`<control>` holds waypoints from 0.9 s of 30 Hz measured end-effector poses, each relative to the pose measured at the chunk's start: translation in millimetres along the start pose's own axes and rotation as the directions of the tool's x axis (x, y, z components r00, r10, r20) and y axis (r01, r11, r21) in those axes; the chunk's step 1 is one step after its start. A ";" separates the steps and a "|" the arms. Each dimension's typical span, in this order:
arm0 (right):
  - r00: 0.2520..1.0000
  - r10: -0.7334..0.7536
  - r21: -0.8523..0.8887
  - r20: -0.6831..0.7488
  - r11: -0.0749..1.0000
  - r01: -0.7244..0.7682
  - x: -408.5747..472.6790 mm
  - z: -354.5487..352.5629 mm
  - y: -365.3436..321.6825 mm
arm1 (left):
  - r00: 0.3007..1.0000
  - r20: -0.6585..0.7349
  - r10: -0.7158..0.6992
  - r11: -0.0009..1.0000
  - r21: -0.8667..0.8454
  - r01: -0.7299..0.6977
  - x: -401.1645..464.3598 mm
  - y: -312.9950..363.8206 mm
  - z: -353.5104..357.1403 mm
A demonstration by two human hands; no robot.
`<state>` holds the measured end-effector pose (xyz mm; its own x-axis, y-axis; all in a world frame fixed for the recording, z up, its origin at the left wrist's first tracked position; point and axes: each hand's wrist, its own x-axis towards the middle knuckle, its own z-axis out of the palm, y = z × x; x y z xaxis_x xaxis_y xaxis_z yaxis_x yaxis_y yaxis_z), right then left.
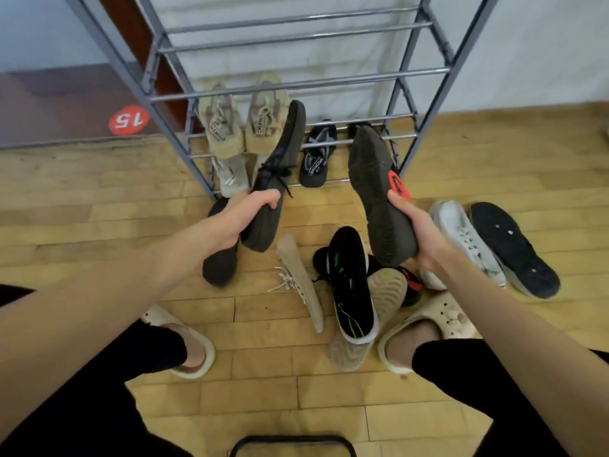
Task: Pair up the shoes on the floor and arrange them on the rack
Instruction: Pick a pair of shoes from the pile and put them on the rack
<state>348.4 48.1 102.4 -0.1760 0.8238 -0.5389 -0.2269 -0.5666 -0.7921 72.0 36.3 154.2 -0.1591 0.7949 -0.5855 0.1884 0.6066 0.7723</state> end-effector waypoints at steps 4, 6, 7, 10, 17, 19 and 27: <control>0.994 -0.098 0.091 -0.037 0.991 0.101 2.2 -13.0 -19.5 | 0.998 -0.049 0.031 0.999 -0.027 -0.032 10.4 29.9 18.1; 0.988 -0.148 0.135 -0.032 0.979 0.151 7.7 -20.3 -26.7 | 0.998 -0.050 0.037 0.999 -0.006 -0.037 15.2 33.0 28.4; 0.986 -0.159 0.112 -0.052 0.980 0.164 12.2 -23.5 -28.5 | 0.997 -0.060 0.045 0.999 0.006 -0.045 18.3 31.5 33.1; 0.976 -0.143 -0.028 -0.166 0.990 0.140 24.7 -28.8 -29.7 | 0.994 -0.099 0.055 0.998 0.028 -0.053 25.3 27.4 40.8; 0.987 0.059 -0.121 -0.148 0.990 -0.077 41.8 -25.3 8.2 | 0.999 0.013 -0.046 0.999 0.012 0.046 21.5 11.9 15.4; 0.987 0.125 -0.047 -0.096 0.990 -0.130 39.9 -23.2 25.8 | 0.991 0.095 -0.098 0.989 -0.105 0.108 18.9 0.5 4.3; 0.976 0.216 0.169 -0.026 0.963 -0.209 28.4 -17.2 62.4 | 0.967 0.180 -0.179 0.917 -0.326 0.230 7.3 -48.2 -20.0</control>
<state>345.7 36.4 32.7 -0.1955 0.6822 -0.7046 -0.3434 -0.7206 -0.6024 42.3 12.6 117.6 -0.0130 0.6627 -0.7488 -0.1797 0.7351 0.6537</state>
